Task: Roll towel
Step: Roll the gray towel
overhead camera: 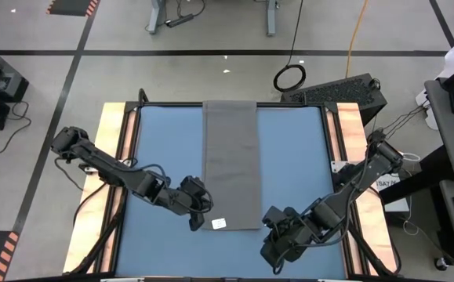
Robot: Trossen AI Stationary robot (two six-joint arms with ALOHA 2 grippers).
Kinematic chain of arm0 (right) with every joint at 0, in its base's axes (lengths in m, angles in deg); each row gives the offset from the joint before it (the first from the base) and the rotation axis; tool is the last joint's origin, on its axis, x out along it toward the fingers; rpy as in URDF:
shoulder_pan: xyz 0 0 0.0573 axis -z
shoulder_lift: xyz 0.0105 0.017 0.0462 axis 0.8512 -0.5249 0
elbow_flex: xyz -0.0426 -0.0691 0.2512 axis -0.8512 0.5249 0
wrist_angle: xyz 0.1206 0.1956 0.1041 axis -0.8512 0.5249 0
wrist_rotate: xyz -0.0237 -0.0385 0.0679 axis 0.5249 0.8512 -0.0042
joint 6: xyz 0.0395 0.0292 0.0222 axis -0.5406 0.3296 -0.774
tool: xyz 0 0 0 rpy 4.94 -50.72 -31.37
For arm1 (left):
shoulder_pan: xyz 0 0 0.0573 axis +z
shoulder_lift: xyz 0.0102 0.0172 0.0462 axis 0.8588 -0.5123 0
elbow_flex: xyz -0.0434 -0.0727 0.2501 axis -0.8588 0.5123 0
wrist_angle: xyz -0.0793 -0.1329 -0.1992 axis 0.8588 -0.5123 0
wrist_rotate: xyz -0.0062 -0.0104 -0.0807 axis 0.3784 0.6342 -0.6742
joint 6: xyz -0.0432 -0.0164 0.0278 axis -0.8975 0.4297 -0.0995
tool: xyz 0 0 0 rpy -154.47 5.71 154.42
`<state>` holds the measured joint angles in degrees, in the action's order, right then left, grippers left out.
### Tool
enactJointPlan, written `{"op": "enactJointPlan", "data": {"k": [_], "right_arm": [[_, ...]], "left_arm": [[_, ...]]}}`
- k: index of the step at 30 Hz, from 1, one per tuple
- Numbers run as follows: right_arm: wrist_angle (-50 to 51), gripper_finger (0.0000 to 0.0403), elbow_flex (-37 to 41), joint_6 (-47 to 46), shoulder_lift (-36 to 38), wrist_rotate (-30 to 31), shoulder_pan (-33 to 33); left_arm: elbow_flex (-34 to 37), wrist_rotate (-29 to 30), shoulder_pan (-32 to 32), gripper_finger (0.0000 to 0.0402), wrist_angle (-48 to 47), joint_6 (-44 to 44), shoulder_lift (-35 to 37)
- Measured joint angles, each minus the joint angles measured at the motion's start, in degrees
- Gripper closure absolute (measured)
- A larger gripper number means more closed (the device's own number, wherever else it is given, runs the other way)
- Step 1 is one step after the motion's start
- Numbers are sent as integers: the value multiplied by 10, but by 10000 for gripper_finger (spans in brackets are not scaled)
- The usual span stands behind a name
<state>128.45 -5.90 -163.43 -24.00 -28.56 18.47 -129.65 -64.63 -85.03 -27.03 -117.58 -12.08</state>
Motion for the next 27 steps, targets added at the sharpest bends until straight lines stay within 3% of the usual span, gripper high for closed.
{"op": "enactJointPlan", "data": {"k": [9, 15, 23, 27], "right_arm": [[19, 403, 0, 124, 10, 7, 31], [43, 403, 0, 183, 63, -31, 62], [117, 403, 0, 284, 161, 21, 52], [153, 403, 0, 328, 198, 59, 40]], "left_arm": [[-34, 10, -5, 395, 8, -15, 39], [-66, 15, 9, 386, 8, 6, 38], [-73, 15, 34, 298, 8, -1, 38], [-73, 9, 29, 262, 10, -54, 38]]}}
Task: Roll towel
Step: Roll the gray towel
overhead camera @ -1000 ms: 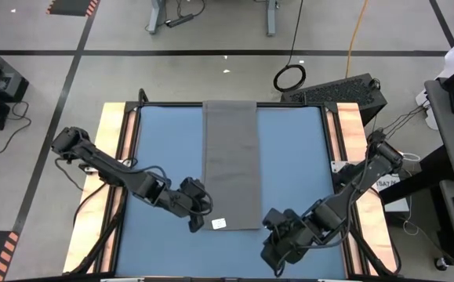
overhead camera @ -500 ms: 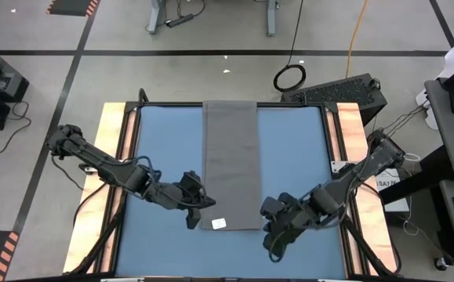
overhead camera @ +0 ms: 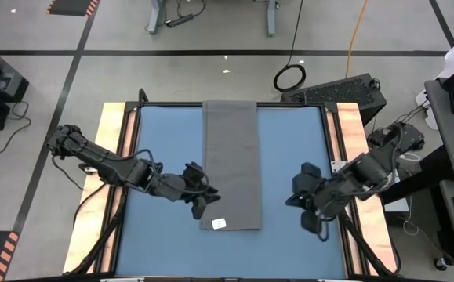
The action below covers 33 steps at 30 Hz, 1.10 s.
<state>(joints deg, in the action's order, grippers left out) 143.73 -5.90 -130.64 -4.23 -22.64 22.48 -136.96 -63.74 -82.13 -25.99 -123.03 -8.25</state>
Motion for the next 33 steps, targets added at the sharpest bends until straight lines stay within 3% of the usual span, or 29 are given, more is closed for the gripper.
{"op": "enactJointPlan", "data": {"k": [9, 18, 24, 33], "right_arm": [[11, 403, 0, 122, 28, 12, -3], [6, 403, 0, 85, 27, 15, -7], [15, 403, 0, 48, 26, 12, -11], [21, 403, 0, 73, 26, 12, -10]], "left_arm": [[0, 7, -40, 253, -4, -66, -28], [0, -21, -42, 253, -2, -60, -75], [0, -3, -40, 253, -1, 12, -97], [0, 16, -33, 253, 7, 26, -120]]}}
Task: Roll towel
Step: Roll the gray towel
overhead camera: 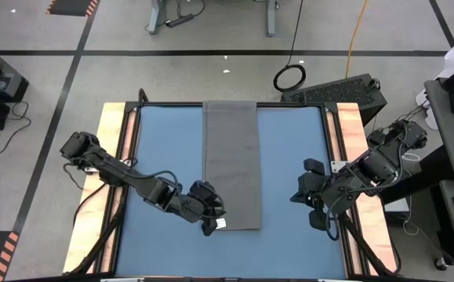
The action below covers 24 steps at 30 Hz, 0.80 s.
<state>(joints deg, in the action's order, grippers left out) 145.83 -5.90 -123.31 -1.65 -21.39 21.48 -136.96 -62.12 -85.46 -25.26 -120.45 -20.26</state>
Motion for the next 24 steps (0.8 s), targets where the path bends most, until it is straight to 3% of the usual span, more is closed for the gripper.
{"op": "enactJointPlan", "data": {"k": [7, 13, 18, 24], "right_arm": [[-8, 403, 8, 121, -1, -24, 2], [-83, 403, 102, 166, 10, -61, -5], [-243, 403, 221, 200, 14, -47, -12], [-530, 403, 396, 260, 5, -2, -11]], "left_arm": [[0, 71, 0, 253, 33, 16, 0], [0, 134, 1, 253, 41, 20, 0], [0, 143, 0, 253, 44, 28, 0], [1, 145, -4, 253, 60, 121, -9]]}}
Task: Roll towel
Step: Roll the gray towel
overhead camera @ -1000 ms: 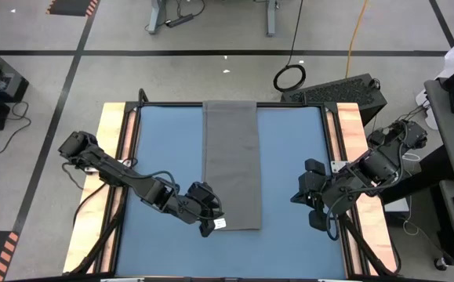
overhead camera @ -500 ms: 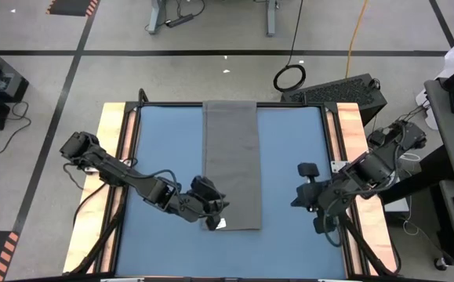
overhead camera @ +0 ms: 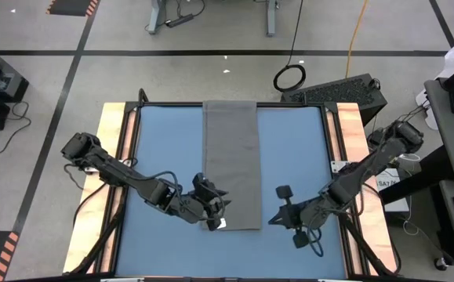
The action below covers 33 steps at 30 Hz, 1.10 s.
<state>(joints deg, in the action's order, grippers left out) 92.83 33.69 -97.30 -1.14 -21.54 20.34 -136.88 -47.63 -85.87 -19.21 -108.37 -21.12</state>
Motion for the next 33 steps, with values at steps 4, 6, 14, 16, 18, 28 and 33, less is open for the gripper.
{"op": "enactJointPlan", "data": {"k": [4, 6, 14, 16, 18, 28, 33], "right_arm": [[-119, 403, 85, 15, -20, 5, 2], [-140, 403, 110, 10, -36, 12, 2], [-227, 403, 131, -17, -121, 63, -17], [-273, 403, 131, -17, -137, 63, -26], [-307, 403, 131, -19, -147, 62, -37], [-305, 310, 129, -54, -146, 95, -62], [-281, 256, 129, -55, -146, 111, -58]], "left_arm": [[-1, 1, -5, 253, 28, 55, -17], [0, 0, -12, 253, 47, 78, -34], [0, 2, -42, 253, 143, 146, -118], [0, 4, -49, 253, 168, 150, -134], [0, 8, -56, 253, 174, 150, -141], [0, 33, -84, 253, 174, 137, -134], [0, 46, -84, 253, 167, 134, -134]]}}
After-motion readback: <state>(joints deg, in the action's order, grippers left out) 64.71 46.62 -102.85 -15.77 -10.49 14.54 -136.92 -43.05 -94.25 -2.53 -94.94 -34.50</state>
